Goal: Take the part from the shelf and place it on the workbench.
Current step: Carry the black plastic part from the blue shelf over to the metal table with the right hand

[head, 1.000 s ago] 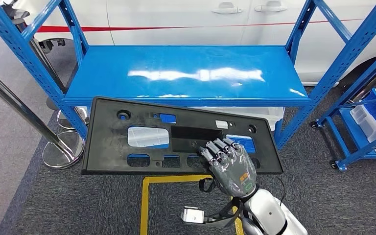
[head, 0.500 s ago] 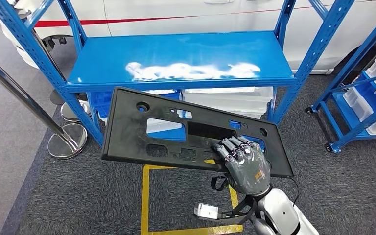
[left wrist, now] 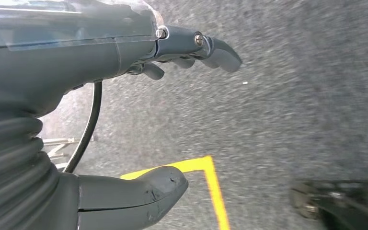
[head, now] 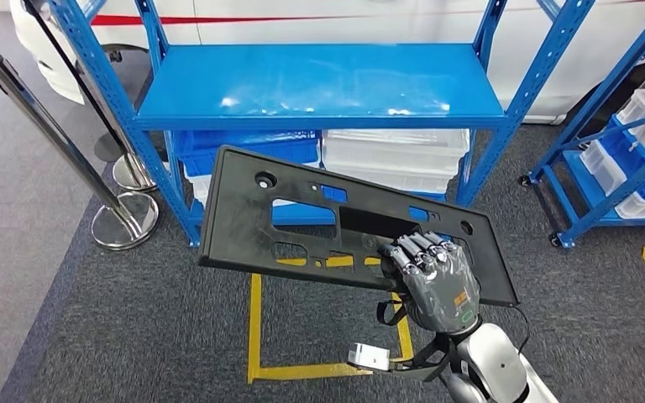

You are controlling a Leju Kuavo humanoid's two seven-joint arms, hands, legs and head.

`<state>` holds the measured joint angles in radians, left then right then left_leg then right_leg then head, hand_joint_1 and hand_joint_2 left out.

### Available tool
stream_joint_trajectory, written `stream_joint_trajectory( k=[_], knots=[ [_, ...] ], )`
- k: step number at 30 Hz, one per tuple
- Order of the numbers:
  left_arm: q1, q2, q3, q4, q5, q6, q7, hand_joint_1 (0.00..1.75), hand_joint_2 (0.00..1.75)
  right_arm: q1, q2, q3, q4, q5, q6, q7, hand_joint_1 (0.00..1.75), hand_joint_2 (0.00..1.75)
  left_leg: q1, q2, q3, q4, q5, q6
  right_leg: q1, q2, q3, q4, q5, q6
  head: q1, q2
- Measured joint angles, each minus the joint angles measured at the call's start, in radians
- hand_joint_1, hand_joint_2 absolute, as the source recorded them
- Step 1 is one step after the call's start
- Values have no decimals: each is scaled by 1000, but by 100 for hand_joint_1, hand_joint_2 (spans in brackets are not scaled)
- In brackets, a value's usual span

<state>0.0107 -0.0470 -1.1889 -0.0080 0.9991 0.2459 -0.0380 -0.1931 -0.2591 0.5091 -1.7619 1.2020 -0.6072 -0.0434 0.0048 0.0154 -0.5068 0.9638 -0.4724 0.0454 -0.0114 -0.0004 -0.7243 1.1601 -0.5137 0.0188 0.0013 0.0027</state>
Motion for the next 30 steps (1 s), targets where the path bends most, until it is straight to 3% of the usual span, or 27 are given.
stream_joint_trajectory(
  k=[1, 2, 4, 5, 6, 8, 10, 12, 13, 14, 16, 17, 18, 19, 20, 21, 22, 23, 24, 26, 28, 29, 30],
  knots=[
    [1, -1, 0, 0, 2, -1, -1, 0, 175, 4, 0, -3, 0, -2, -1, -1, 175, 175, 0, 1, -18, 2, 14, 0, -2, 0, -10, 67, -43, 4, 0, 0],
    [2, -1, 0, 0, 3, -2, -1, 0, 175, 8, -1, -6, 0, -5, -1, -2, 175, 175, -1, 2, -38, 6, 27, -1, -3, 0, -11, 121, -58, 6, 0, 0],
    [2, -3, 0, 0, 4, -2, -1, 0, 175, 12, -1, -10, 0, -8, -1, -3, 175, 175, 0, 2, -77, 18, 48, -5, -4, 0, 26, 145, -23, 9, 0, 0],
    [2, -4, 0, 0, 4, -3, -2, 0, 175, 13, -1, -12, 0, -9, -1, -4, 175, 175, 0, 2, -96, 27, 57, -9, -5, -1, 71, 105, 2, 10, 0, 0],
    [1, -5, 0, 0, 5, -3, -2, 0, 175, 13, -1, -13, 0, -10, -1, -4, 175, 175, 0, 1, -113, 36, 64, -13, -6, -1, 126, 38, 6, 9, 0, 0],
    [1, -6, 1, 0, 5, -3, -2, 0, 175, 14, -1, -15, 0, -11, -2, -5, 175, 175, -2, -1, -134, 54, 76, -24, -3, 2, 218, -90, -21, 0, -1, 0],
    [2, -7, 1, 0, 5, -3, -2, 0, 175, 16, -1, -17, 0, -11, -3, -6, 175, 175, -3, -2, -140, 58, 91, -36, 3, 4, 238, -131, -39, -17, -2, 0],
    [4, -7, 3, 1, 6, -3, -2, 0, 175, 16, -1, -19, 0, -11, -3, -7, 175, 175, 0, -4, -151, 61, 92, -48, 2, 1, 217, -130, -19, -38, -2, 0],
    [5, -7, 4, 1, 6, -3, -2, 0, 175, 16, -1, -20, 0, -11, -3, -7, 175, 175, 2, -5, -162, 78, 65, -54, 1, -1, 203, -131, -5, -48, -2, 0],
    [6, -7, 5, 1, 6, -3, -2, 0, 175, 17, -1, -20, 0, -11, -3, -8, 175, 175, 4, -7, -176, 114, 20, -59, 0, -2, 186, -132, 9, -56, -2, 0],
    [7, -8, 7, 1, 6, -3, -2, 0, 175, 18, -1, -20, 0, -11, -3, -8, 175, 175, 6, -8, -204, 229, -87, -66, 3, -3, 152, -131, 36, -62, -2, 0],
    [6, -9, 7, 1, 6, -3, -2, 0, 175, 19, -1, -20, 0, -11, -3, -8, 175, 175, 6, -8, -211, 290, -117, -68, 6, -3, 135, -129, 49, -63, -2, 0],
    [6, -9, 7, 1, 6, -3, -2, 0, 175, 19, -1, -20, 0, -11, -3, -8, 175, 175, 6, -8, -207, 331, -121, -66, 9, -3, 117, -128, 62, -63, -2, 0],
    [5, -9, 7, 1, 6, -3, -2, 0, 175, 20, -1, -20, 0, -11, -3, -8, 175, 175, 5, -8, -188, 342, -105, -62, 12, -3, 101, -126, 74, -63, -2, 0],
    [5, -9, 7, 1, 6, -3, -2, 0, 175, 20, -1, -20, 0, -11, -3, -9, 175, 175, 2, -9, -149, 315, -77, -54, 17, -3, 86, -125, 85, -63, -2, 0],
    [5, -8, 7, 1, 5, -3, -2, 0, 175, 20, -1, -20, 0, -11, -3, -9, 175, 175, -3, -10, -93, 255, -55, -42, 20, -3, 74, -124, 96, -63, -2, 0],
    [5, -6, 8, 2, 5, -3, -2, 0, 175, 20, -1, -20, 0, -11, -3, -9, 175, 175, -9, -10, -30, 175, -53, -26, 23, -2, 66, -124, 106, -62, -2, 0],
    [4, -5, 8, 3, 6, -3, -2, 0, 175, 20, -2, -21, 0, -11, -3, -9, 175, 175, -15, -10, 25, 97, -61, -15, 24, -3, 61, -124, 115, -59, -2, 0],
    [3, -3, 8, 4, 6, -2, -2, 0, 175, 20, -2, -21, 0, -11, -3, -9, 175, 175, -20, -10, 61, 41, -73, -7, 21, -4, 60, -126, 124, -54, -2, 0],
    [1, -3, 8, 4, 6, -2, -3, 0, 175, 20, -2, -21, 0, -11, -3, -9, 175, 175, -26, -10, 77, -3, -73, 0, 15, -7, 59, -136, 146, -41, -2, 0],
    [1, -4, 8, 4, 6, -2, -3, 0, 175, 20, -2, -22, 0, -11, -3, -10, 175, 175, -23, -6, 65, -21, -41, 7, 13, -5, 53, -136, 141, -30, -2, 0],
    [1, -4, 8, 4, 6, -2, -2, 0, 175, 21, -3, -22, 0, -11, -3, -10, 175, 175, -20, -4, 56, -31, -22, 10, 14, -2, 46, -118, 109, -26, -2, 0],
    [1, -5, 8, 4, 6, -2, -2, 0, 175, 21, -3, -23, 0, -11, -3, -10, 175, 175, -17, -1, 43, -36, -5, 11, 13, 0, 34, -79, 60, -22, -2, 0]
  ],
)
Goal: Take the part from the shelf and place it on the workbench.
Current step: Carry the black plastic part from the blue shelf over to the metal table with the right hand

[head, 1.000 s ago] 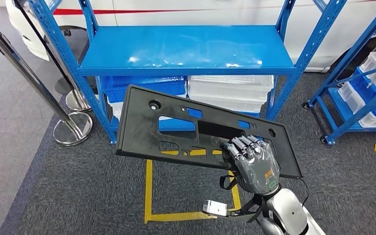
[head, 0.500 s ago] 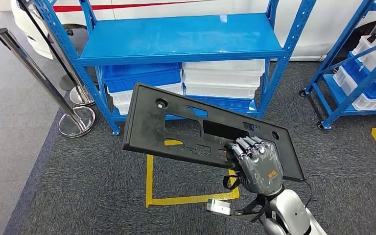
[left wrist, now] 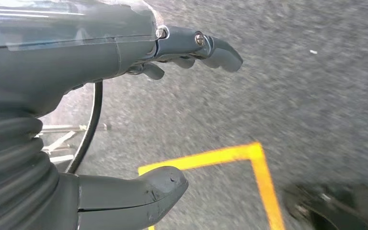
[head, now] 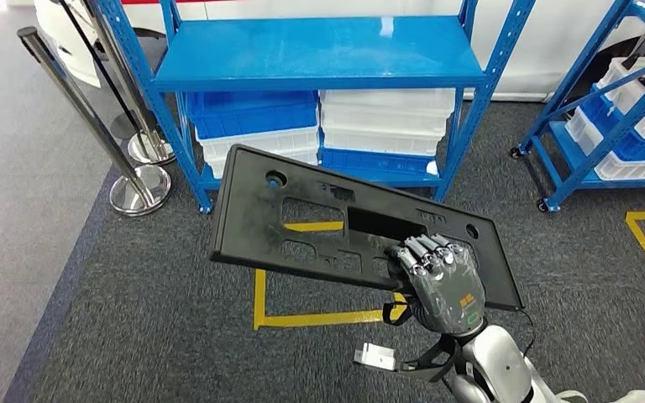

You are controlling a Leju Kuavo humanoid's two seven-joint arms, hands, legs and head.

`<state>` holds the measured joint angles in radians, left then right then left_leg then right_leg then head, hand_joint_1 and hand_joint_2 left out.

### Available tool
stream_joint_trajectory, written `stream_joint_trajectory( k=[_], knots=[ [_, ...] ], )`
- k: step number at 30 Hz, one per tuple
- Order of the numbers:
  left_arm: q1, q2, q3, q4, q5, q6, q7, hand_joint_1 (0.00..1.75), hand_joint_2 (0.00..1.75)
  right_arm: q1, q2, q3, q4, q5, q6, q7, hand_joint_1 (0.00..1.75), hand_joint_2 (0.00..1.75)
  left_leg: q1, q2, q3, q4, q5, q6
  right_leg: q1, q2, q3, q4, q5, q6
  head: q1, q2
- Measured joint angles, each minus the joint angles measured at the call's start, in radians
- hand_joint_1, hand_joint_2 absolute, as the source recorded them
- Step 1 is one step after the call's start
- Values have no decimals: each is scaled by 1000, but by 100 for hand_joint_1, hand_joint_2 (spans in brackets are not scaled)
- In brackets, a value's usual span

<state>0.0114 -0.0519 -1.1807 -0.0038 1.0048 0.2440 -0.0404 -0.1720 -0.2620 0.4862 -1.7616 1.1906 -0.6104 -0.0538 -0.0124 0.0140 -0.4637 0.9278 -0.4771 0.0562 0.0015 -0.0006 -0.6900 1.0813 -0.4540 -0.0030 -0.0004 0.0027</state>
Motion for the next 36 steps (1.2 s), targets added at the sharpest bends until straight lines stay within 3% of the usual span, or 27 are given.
stream_joint_trajectory(
  k=[2, 3, 4, 5, 6, 7, 9, 10, 12, 13, 15, 17, 18, 19, 20, 21, 23, 25, 26, 28, 30, 32, 33, 34, 35, 36],
  knots=[
    [1, 0, 0, 0, 0, -1, 0, 0, 175, 1, 0, -1, 0, 0, 0, 0, 175, 175, 0, 2, -36, 6, 26, 0, -6, 1, -26, 125, -99, 9, 0, 0],
    [2, -1, 0, 0, 0, -2, 0, 0, 175, 1, 0, -2, 0, 0, 0, 0, 175, 175, 1, 3, -56, 14, 36, -2, -10, 1, -32, 183, -118, 14, 0, 0],
    [2, -2, 0, 0, 0, -2, 0, 0, 175, 2, 0, -2, 0, 0, 0, 0, 175, 175, 3, 3, -78, 23, 45, -5, -14, 1, -26, 215, -113, 18, 0, 0],
    [2, -3, 0, 0, 0, -3, 0, 0, 175, 2, 0, -2, 0, 0, 0, 0, 175, 175, 5, 4, -99, 35, 52, -8, -17, 1, -3, 212, -90, 22, 0, 0],
    [2, -4, 0, 0, 0, -3, 0, 0, 175, 2, 0, -2, 0, 0, 0, 0, 175, 175, 8, 4, -119, 48, 57, -12, -21, 0, 38, 173, -65, 26, 0, 0],
    [2, -5, 0, 0, 0, -3, 0, 0, 175, 2, 0, -3, 0, 0, 0, 0, 175, 175, 10, 3, -137, 61, 61, -17, -24, 0, 90, 108, -58, 29, 0, 0],
    [2, -5, 0, 0, 0, -3, 0, 0, 175, 1, 0, -4, 0, 0, 0, 0, 175, 175, 11, 2, -162, 85, 69, -28, -20, 2, 170, -12, -77, 23, -1, 0],
    [2, -5, 0, 0, 0, -2, 0, 0, 175, 1, 0, -4, -1, 0, 0, 0, 175, 175, 10, 2, -169, 91, 75, -34, -17, 3, 185, -41, -90, 16, -1, 0],
    [3, -5, 1, 0, 1, -3, -2, 0, 175, 2, -1, -5, -1, -5, 3, 0, 175, 175, 11, 2, -176, 93, 85, -47, -15, 4, 178, -48, -85, -3, -1, 0],
    [3, -5, 1, 0, 4, -7, -6, 0, 175, 1, -1, -5, -1, -17, 11, 0, 175, 175, 13, 0, -183, 98, 79, -53, -16, 5, 172, -49, -78, -13, -1, 0],
    [4, -6, 5, 0, 11, -19, -18, 0, 175, 0, 0, -5, -1, -54, 34, 1, 175, 175, 16, -3, -206, 151, 19, -65, -19, 7, 155, -53, -61, -31, -1, 0],
    [4, -6, 9, 0, 15, -28, -26, 0, 175, 0, 0, -5, 0, -81, 50, 0, 175, 175, 18, -5, -242, 270, -71, -73, -17, 12, 133, -52, -44, -37, -1, 0],
    [3, -6, 9, 0, 15, -31, -28, 0, 175, 1, 0, -5, 1, -87, 53, -2, 175, 175, 19, -5, -256, 328, -97, -75, -16, 17, 122, -51, -35, -37, -1, 0],
    [3, -6, 10, 0, 16, -33, -29, 0, 175, 1, 0, -6, 2, -90, 54, -4, 175, 175, 19, -6, -257, 361, -103, -75, -15, 23, 111, -50, -27, -36, -1, 0],
    [3, -6, 12, 0, 17, -34, -30, 0, 175, 1, 1, -6, 3, -92, 54, -7, 175, 175, 19, -7, -240, 358, -90, -73, -14, 30, 102, -50, -20, -35, -1, 0],
    [3, -6, 13, 0, 17, -35, -31, 0, 175, 1, 1, -6, 4, -93, 54, -8, 175, 175, 19, -13, -203, 313, -65, -68, -13, 39, 96, -49, -14, -33, -1, 0],
    [6, -5, 15, 0, 18, -36, -31, 0, 175, 0, 2, -6, 4, -93, 55, -9, 175, 175, 18, -50, -104, 166, -27, -53, -14, 55, 89, -49, -6, -27, -1, 0],
    [8, -4, 16, 1, 19, -37, -32, 0, 175, -1, 3, -6, 4, -94, 55, -9, 175, 175, 16, -83, -46, 72, -20, -45, -18, 70, 83, -50, 3, -16, -1, 0],
    [8, -4, 16, 1, 20, -39, -32, 0, 175, -2, 4, -6, 4, -94, 55, -10, 175, 175, 14, -84, -39, 60, -22, -44, -21, 80, 81, -53, 9, -8, -1, 0],
    [6, -5, 17, 1, 21, -45, -32, 0, 175, 0, 5, -7, 5, -96, 54, -11, 175, 175, 14, -62, -35, 43, -11, -37, -23, 92, 78, -58, 16, 7, -1, 0],
    [5, -7, 18, 1, 22, -50, -33, 0, 175, -1, 5, -9, 5, -99, 54, -13, 175, 175, 19, -34, -32, 24, 1, -25, -17, 63, 57, -19, -14, 15, 0, 0],
    [6, -7, 19, 1, 22, -52, -33, 0, 175, -2, 6, -10, 5, -102, 54, -15, 175, 175, 20, -7, -35, 20, 6, -18, -16, 21, 2, 98, -80, 19, 1, 0],
    [7, -7, 19, 1, 22, -52, -33, 0, 175, -1, 6, -11, 6, -103, 54, -17, 175, 175, 20, 6, -39, 23, 6, -18, -18, 13, -27, 163, -107, 22, 1, 0],
    [8, -7, 20, 1, 22, -52, -33, 0, 175, 1, 6, -11, 7, -104, 55, -17, 175, 175, 19, 19, -42, 27, 5, -18, -19, 8, -45, 207, -118, 26, 1, 0],
    [7, -7, 21, 1, 22, -52, -33, 0, 175, 2, 6, -11, 8, -105, 55, -18, 175, 175, 19, 31, -45, 31, 4, -18, -21, 5, -45, 215, -111, 28, 1, 0],
    [6, -8, 23, 1, 22, -52, -33, 0, 175, 2, 6, -11, 9, -105, 55, -18, 175, 175, 19, 42, -46, 36, 1, -19, -23, -1, -22, 179, -86, 28, 1, 0]
  ],
)
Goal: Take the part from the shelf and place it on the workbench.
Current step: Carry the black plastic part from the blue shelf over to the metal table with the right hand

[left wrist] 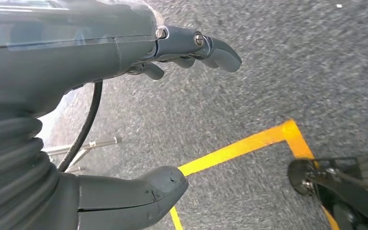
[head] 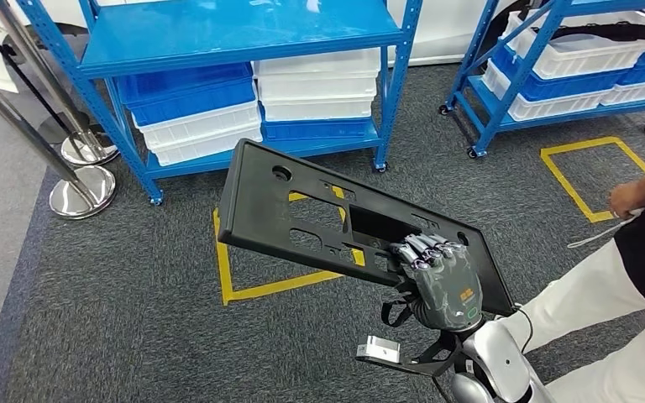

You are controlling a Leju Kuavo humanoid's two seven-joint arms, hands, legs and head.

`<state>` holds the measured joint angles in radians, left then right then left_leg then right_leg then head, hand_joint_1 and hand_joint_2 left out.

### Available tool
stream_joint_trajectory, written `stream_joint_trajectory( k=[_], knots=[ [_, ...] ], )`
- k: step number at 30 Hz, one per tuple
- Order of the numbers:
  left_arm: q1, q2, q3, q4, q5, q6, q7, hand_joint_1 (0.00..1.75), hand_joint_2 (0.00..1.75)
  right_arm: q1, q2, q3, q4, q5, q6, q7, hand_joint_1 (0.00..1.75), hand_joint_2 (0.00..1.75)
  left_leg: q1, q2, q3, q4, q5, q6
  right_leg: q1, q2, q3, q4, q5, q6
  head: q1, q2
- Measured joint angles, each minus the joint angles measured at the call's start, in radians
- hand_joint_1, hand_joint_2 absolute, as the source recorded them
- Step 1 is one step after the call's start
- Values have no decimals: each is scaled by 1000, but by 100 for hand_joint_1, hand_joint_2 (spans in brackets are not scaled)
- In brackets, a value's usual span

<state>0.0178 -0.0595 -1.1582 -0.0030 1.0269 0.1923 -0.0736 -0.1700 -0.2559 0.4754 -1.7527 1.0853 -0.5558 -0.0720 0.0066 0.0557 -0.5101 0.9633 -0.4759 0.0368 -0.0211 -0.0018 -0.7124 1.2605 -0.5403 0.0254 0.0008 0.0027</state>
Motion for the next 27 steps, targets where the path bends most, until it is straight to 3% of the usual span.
stream_joint_trajectory(
  k=[1, 3, 5, 7, 9, 11, 13, 14, 15, 16, 18, 20, 22, 24, 26, 27],
  knots=[
    [-1, -1, 1, 0, 0, 0, 0, 0, 175, 0, 0, -1, 1, 0, 0, 0, 175, 175, 0, 10, -1, 5, -4, -2, 0, -12, 38, -65, 33, -1, 0, 0],
    [-2, -2, 2, 0, 0, -1, 0, 0, 175, -2, 0, -2, 1, 0, 0, 0, 175, 175, -4, 26, -3, 18, -13, -12, 7, -52, 107, -187, 69, -11, 0, 0],
    [-2, -2, 2, 0, 0, -2, 0, 0, 175, -3, 0, -3, 1, -1, 0, 0, 175, 175, -10, 43, -6, 27, -19, -22, 15, -67, 121, -225, 68, -24, -1, 0],
    [-4, -2, 3, 0, 1, -4, 0, 0, 175, -2, 0, -3, 1, -2, 0, 0, 175, 175, -10, 55, -6, 31, -24, -30, 14, -47, 114, -226, 72, -36, -1, 0],
    [-5, -2, 3, 0, 2, -8, 0, 0, 175, -3, 2, -3, 1, -2, 0, -1, 175, 175, -5, 21, -17, 63, -55, -41, 10, -28, 111, -230, 79, -48, -1, 0],
    [-4, -1, 4, 0, 3, -13, 1, 0, 175, -6, 9, -2, 2, 0, 4, -2, 175, 175, 0, -33, -61, 170, -122, -50, 7, -9, 106, -232, 85, -58, -1, 0],
    [-1, 2, 5, 0, 6, -19, 4, 0, 175, -7, 26, 2, 7, 13, 12, 0, 175, 175, 1, -47, -115, 293, -175, -53, 9, 14, 100, -231, 89, -62, -1, 0],
    [0, 5, 6, 0, 7, -21, 6, 0, 175, -8, 38, 6, 13, 26, 16, 4, 175, 175, 1, -48, -126, 318, -176, -53, 9, 26, 97, -229, 91, -62, -1, 0],
    [1, 9, 8, 0, 8, -24, 9, 0, 175, -10, 53, 13, 20, 42, 19, 10, 175, 175, 2, -50, -118, 303, -156, -52, 9, 40, 96, -228, 93, -62, -1, 0],
    [1, 12, 9, 0, 8, -28, 11, 0, 175, -13, 69, 21, 30, 61, 20, 17, 175, 175, 2, -56, -92, 251, -120, -49, 9, 54, 95, -226, 94, -60, -1, 0],
    [1, 18, 10, 0, 8, -34, 7, 0, 175, -27, 101, 39, 48, 95, 17, 33, 175, 175, 3, -99, -26, 110, -56, -40, 10, 79, 92, -221, 97, -54, -1, 0],
    [-1, 21, 10, 0, 6, -34, -1, 0, 175, -47, 126, 54, 63, 120, 16, 50, 175, 175, 3, -134, 2, 40, -38, -34, 8, 100, 83, -218, 105, -43, -1, 0],
    [-4, 20, 10, 0, 2, -29, -3, 0, 175, -61, 143, 64, 73, 135, 16, 64, 175, 175, 2, -123, 3, 33, -34, -27, 6, 120, 75, -222, 115, -26, -1, 0],
    [-6, 18, 10, 0, -2, -21, 0, 0, 175, -67, 152, 68, 80, 147, 17, 74, 175, 175, 5, -98, 5, 23, -22, -15, 8, 91, 65, -207, 104, -17, 0, 0],
    [-5, 16, 10, 0, -7, -8, -4, 0, 175, -72, 157, 72, 86, 160, 16, 83, 175, 175, 6, -69, 1, 16, -12, -5, 10, 34, 26, -122, 45, -13, 1, 0],
    [-3, 16, 10, 0, -10, -1, -10, 0, 175, -72, 159, 73, 89, 165, 16, 88, 175, 175, 4, -56, -2, 16, -11, -3, 9, 17, -2, -57, 7, -10, 1, 0]
  ],
)
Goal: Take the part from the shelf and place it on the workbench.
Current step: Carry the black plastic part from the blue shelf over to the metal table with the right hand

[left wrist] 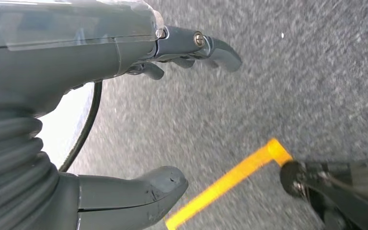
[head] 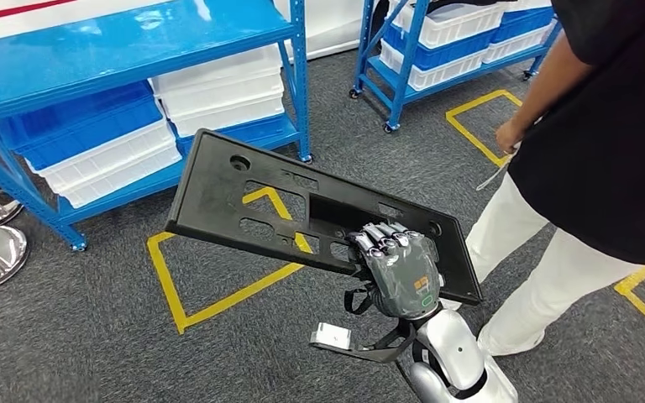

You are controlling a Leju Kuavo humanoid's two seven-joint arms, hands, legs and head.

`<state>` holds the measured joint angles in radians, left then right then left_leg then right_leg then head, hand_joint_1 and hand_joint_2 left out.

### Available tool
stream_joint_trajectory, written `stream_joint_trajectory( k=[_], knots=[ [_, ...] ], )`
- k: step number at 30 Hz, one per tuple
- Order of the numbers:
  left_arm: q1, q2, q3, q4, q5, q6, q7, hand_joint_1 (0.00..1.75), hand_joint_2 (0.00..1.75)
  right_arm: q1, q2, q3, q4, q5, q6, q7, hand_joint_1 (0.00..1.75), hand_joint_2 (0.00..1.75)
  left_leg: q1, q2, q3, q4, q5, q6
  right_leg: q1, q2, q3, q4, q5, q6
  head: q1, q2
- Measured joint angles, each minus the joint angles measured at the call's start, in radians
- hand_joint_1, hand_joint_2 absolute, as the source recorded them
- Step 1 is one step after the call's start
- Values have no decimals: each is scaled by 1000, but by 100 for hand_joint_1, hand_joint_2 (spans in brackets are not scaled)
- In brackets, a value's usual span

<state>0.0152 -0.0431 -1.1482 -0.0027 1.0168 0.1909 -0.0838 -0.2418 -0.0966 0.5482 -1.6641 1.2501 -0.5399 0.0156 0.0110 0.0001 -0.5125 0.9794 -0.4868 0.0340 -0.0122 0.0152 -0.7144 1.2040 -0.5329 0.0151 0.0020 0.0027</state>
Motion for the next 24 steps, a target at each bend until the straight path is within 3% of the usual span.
stream_joint_trajectory(
  k=[2, 3, 5, 7, 9, 11, 13, 15, 17, 18, 19, 20, 22, 24],
  knots=[
    [3, 1, 0, 0, -6, 13, -20, 0, 175, 8, 3, 1, 4, 7, -2, 7, 175, 175, -1, 29, -6, 3, 0, 1, -3, -9, -39, 102, -40, 5, 0, 0],
    [3, 1, -1, 0, -10, 19, -30, 0, 175, 14, 3, 1, 5, 11, -2, 10, 175, 175, -2, 42, -8, 5, 0, 0, -4, -12, -33, 104, -34, 7, 0, 0],
    [1, 1, -4, 0, -24, 30, -45, 0, 175, 23, 3, 0, 5, 17, -1, 13, 175, 175, -2, 67, -10, 10, -4, -4, -3, -30, 34, -1, 19, 4, 0, 0],
    [-3, 1, -13, 0, -40, 40, -51, 0, 175, 26, 4, -2, 1, 20, 1, 13, 175, 175, -6, 88, -10, 17, -10, -13, 6, -67, 104, -125, 53, -8, 0, 0],
    [-7, 2, -24, 0, -58, 47, -53, 0, 175, 32, 6, -4, -6, 20, 3, 14, 175, 175, -11, 106, -9, 21, -15, -23, 14, -77, 120, -165, 54, -21, -1, 0],
    [-13, 3, -37, 0, -72, 52, -47, 0, 175, 43, 7, -8, -13, 16, 7, 13, 175, 175, -9, 114, -7, 23, -19, -33, 14, -55, 117, -168, 59, -34, -1, 0],
    [-17, 3, -48, 0, -81, 55, -37, 0, 175, 51, 11, -12, -17, 13, 10, 13, 175, 175, -4, 74, -19, 59, -52, -44, 9, -36, 116, -174, 66, -48, -1, 0],
    [-16, 2, -55, 0, -84, 56, -31, 0, 175, 55, 19, -13, -18, 12, 12, 12, 175, 175, 0, 22, -66, 169, -120, -50, 7, -16, 111, -176, 71, -57, -1, 0],
    [-15, 2, -59, 0, -84, 56, -28, 0, 175, 61, 24, -13, -19, 12, 14, 11, 175, 175, 0, 8, -119, 288, -167, -52, 8, 7, 106, -174, 74, -60, -1, 0],
    [-15, 2, -61, 0, -84, 56, -28, 0, 175, 64, 25, -13, -19, 12, 15, 11, 175, 175, 0, 6, -127, 305, -163, -52, 9, 20, 105, -173, 75, -60, -2, 0],
    [-15, 2, -63, 0, -84, 56, -27, 0, 175, 67, 25, -13, -19, 12, 15, 11, 175, 175, 0, 4, -117, 285, -139, -50, 9, 33, 104, -170, 75, -59, -1, 0],
    [-14, 2, -65, 0, -84, 56, -26, 0, 175, 69, 26, -14, -19, 11, 15, 11, 175, 175, 0, -4, -90, 227, -101, -47, 9, 47, 104, -168, 76, -59, -1, 0],
    [-14, 4, -68, 0, -85, 57, -15, 0, 175, 70, 29, -14, -19, 11, 14, 11, 175, 175, 1, -48, -29, 93, -43, -39, 8, 71, 101, -162, 77, -55, -1, 0],
    [-14, 4, -71, 0, -88, 59, 4, 0, 175, 75, 32, -16, -20, 11, 10, 9, 175, 175, 0, -77, -4, 33, -30, -33, 5, 93, 93, -160, 83, -42, -1, 0]
  ],
)
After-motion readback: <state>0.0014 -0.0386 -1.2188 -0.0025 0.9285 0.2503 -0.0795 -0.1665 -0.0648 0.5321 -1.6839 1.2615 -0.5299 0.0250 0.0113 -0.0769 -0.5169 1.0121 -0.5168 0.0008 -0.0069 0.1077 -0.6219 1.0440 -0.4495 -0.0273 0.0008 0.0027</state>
